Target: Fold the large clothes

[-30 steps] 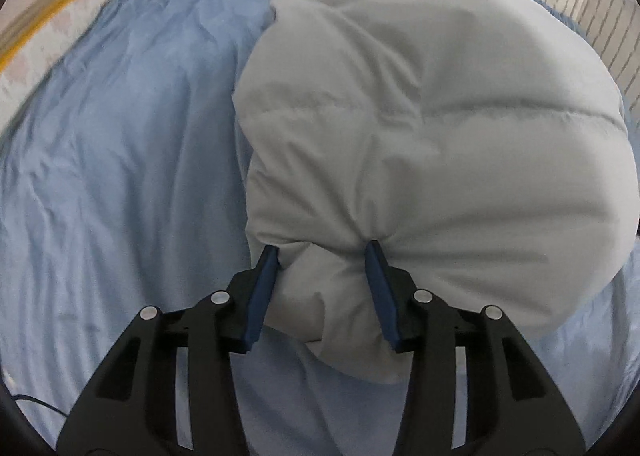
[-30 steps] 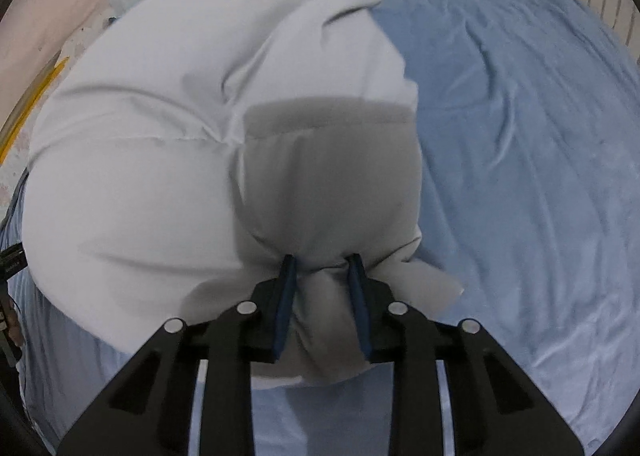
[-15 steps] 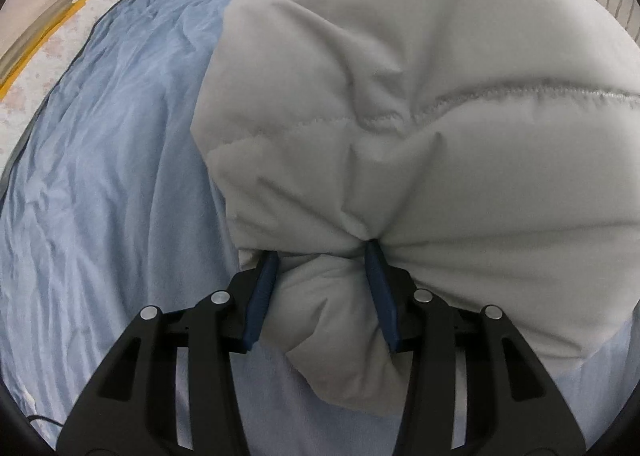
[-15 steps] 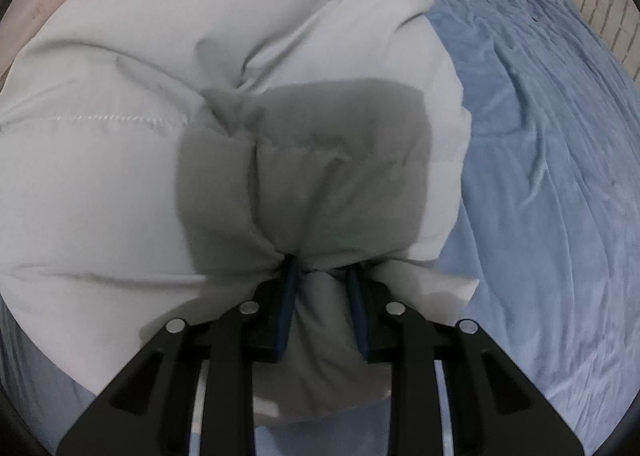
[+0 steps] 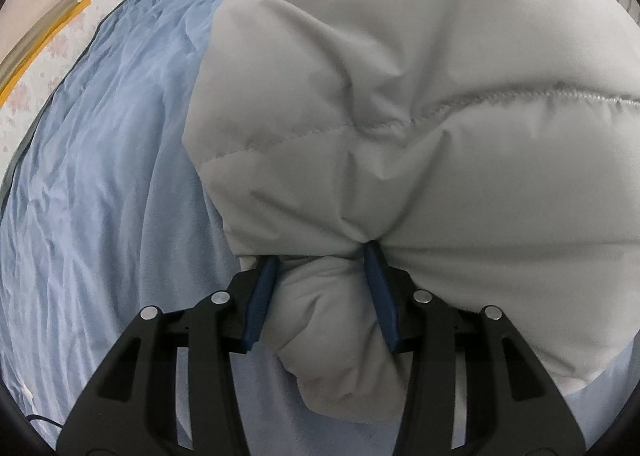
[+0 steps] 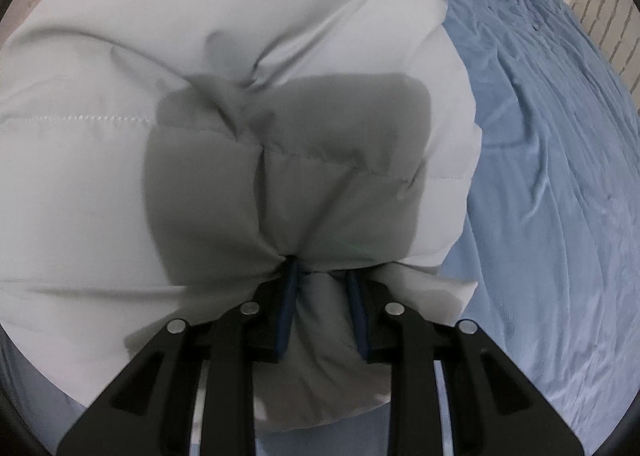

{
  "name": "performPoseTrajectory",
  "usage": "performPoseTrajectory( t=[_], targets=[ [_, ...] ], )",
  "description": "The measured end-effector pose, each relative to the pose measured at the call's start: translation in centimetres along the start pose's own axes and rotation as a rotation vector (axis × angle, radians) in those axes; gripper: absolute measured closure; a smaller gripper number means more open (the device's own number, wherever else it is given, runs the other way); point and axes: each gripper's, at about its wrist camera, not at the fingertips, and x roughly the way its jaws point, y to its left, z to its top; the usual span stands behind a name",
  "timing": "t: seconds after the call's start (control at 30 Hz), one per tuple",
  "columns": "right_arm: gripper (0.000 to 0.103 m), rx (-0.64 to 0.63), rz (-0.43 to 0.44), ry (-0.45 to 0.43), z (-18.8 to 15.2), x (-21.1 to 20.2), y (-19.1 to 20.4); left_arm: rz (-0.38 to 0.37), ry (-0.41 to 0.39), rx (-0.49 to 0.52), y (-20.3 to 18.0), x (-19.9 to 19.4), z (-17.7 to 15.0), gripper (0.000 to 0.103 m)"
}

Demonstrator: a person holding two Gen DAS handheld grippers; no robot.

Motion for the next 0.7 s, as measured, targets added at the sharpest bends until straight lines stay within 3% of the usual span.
performPoseTrajectory(
  t=[0.07,0.17,0.2,0.23,0.27,0.3,0.33,0.43,0.57,0.7],
  targets=[
    [0.078,0.006,0.020,-0.010,-0.4,-0.5,-0.3,-0.013,-0.005,-0.002,0.3,0.0,-0.3,0.058],
    [0.075,-0.002,0.037,-0.034,-1.0,-2.6,-1.3,0.002,-0.016,-0.036,3.1,-2.1,-1.1,0.049],
    [0.065,0.000,0.037,-0.054,-1.4,-3.6,-1.7,0.012,-0.028,-0.040,3.5,-3.0,-1.6,0.040],
    [0.047,0.002,0.039,-0.077,-1.7,-4.3,-2.2,0.015,-0.042,-0.042,3.8,-3.8,-1.9,0.028],
    [0.036,0.009,0.046,-0.128,-2.1,-5.8,-2.7,0.018,-0.059,-0.044,4.1,-4.4,-2.3,0.021],
    [0.018,0.016,0.044,-0.197,-2.6,-7.3,-3.3,0.025,-0.090,-0.049,4.4,-5.5,-2.7,0.011],
    [0.011,0.020,0.033,-0.255,-3.0,-8.5,-3.8,0.027,-0.118,-0.051,4.7,-6.4,-3.2,0.006],
    [0.003,0.006,0.018,-0.298,-3.4,-9.6,-4.6,0.036,-0.149,-0.067,5.0,-7.8,-3.9,0.003],
    [0.002,0.044,0.024,-0.280,-3.6,-8.3,-5.7,0.011,-0.128,-0.102,5.7,-7.1,-3.8,0.003],
    [0.002,0.108,0.073,-0.291,-3.4,-6.6,-6.3,0.030,-0.104,-0.074,5.1,-7.1,-2.9,0.003]
  ],
)
